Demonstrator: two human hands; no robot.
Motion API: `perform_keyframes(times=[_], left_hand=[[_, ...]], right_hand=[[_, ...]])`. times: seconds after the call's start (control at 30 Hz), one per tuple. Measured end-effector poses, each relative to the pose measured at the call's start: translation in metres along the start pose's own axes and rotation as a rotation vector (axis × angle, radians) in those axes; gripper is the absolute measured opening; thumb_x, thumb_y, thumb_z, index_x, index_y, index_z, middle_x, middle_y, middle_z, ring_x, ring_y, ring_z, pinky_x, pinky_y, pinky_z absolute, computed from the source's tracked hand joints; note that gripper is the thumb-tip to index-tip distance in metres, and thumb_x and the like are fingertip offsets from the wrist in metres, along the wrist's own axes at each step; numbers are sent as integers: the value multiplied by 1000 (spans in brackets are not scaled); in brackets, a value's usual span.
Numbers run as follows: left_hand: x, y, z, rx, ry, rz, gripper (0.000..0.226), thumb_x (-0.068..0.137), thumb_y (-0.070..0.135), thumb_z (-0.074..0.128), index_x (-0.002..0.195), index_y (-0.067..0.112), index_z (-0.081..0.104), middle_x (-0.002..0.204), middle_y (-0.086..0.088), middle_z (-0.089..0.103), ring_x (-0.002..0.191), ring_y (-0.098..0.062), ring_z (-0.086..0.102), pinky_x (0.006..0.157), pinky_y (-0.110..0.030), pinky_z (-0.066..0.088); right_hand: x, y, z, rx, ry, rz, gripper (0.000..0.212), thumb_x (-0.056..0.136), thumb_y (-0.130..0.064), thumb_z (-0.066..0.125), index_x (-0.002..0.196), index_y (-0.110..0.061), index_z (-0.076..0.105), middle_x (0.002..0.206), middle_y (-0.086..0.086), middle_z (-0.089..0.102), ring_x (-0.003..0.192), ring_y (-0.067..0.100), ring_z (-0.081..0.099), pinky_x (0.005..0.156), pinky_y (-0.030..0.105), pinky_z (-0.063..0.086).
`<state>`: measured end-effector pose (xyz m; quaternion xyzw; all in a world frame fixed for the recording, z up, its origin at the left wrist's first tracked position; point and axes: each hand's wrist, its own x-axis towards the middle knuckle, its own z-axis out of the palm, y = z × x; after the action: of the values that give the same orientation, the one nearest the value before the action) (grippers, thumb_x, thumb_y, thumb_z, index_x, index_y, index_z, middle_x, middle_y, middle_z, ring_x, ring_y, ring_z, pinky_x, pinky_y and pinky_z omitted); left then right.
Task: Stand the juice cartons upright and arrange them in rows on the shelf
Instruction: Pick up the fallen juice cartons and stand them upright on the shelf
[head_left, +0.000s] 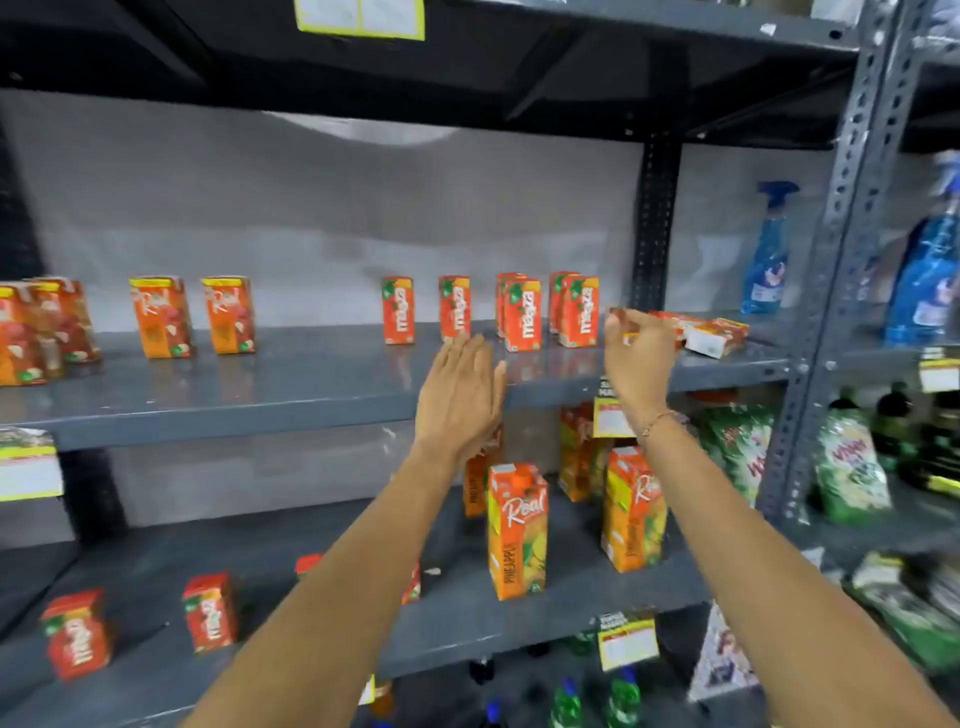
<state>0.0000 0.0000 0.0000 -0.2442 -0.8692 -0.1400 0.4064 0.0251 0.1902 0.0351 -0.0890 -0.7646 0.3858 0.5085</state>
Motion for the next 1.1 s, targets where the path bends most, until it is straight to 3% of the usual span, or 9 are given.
perform_keyframes(times=[0.1,0.2,0.33,0.47,0.6,0.77,0.87,1.0,1.1], left_hand=[[3,26,20,8,18,27,28,98,19,38,95,4,61,94,-16,64,92,-35,60,86,-43,43],[1,38,37,85,-13,23,33,100,26,31,100,9,59,99,-10,63,94,-28,58,89,-39,43],[-2,31,49,189,16,20,36,101,32,28,104,12,58,103,-7,63,97,-25,58,91,-38,44],[-2,28,56,202,49,14,34,100,34,32,109,13,58,111,-5,64,103,-24,60,96,-37,45],[-3,29,56,217,98,14,31,98,34,40,106,13,60,108,-5,66,99,-23,62,91,-37,47],[-2,28,56,246,129,36,27,96,33,44,101,13,61,102,-5,67,92,-23,64,86,-35,50],[-2,29,54,261,118,32,26,94,33,47,101,13,62,101,-5,68,92,-23,65,87,-36,51],[-2,28,48,261,71,53,26,93,34,51,102,12,63,102,-5,69,93,-24,66,88,-37,51],[-6,12,37,257,57,71,28,95,34,48,102,12,63,101,-6,69,92,-24,67,87,-37,52]], right_hand=[[34,35,-17,76,-28,281,35,83,-32,64,84,3,70,89,23,70,84,28,64,81,43,51],[57,54,-21,178,-223,512,34,75,-35,74,89,-5,65,105,16,70,92,31,67,85,44,54],[84,64,-22,235,-475,534,20,73,-23,78,79,-13,61,100,7,68,96,20,65,90,32,53],[101,66,-32,252,-690,615,24,71,-15,78,86,-13,59,89,4,69,86,14,65,54,14,55],[111,66,-34,158,-783,665,31,70,-19,79,92,-12,60,89,4,69,78,9,62,41,11,48],[105,59,-33,115,-656,656,66,60,-24,87,114,-9,51,96,8,68,77,9,62,46,14,50],[92,57,-28,95,-464,551,103,56,-24,88,134,-19,21,101,4,57,88,16,61,75,30,58],[71,51,-22,114,-293,395,104,58,-18,86,134,-23,15,123,9,50,116,31,53,96,48,50],[59,43,-19,214,-255,487,116,59,-15,86,143,-24,7,137,11,48,125,32,49,103,51,43]])
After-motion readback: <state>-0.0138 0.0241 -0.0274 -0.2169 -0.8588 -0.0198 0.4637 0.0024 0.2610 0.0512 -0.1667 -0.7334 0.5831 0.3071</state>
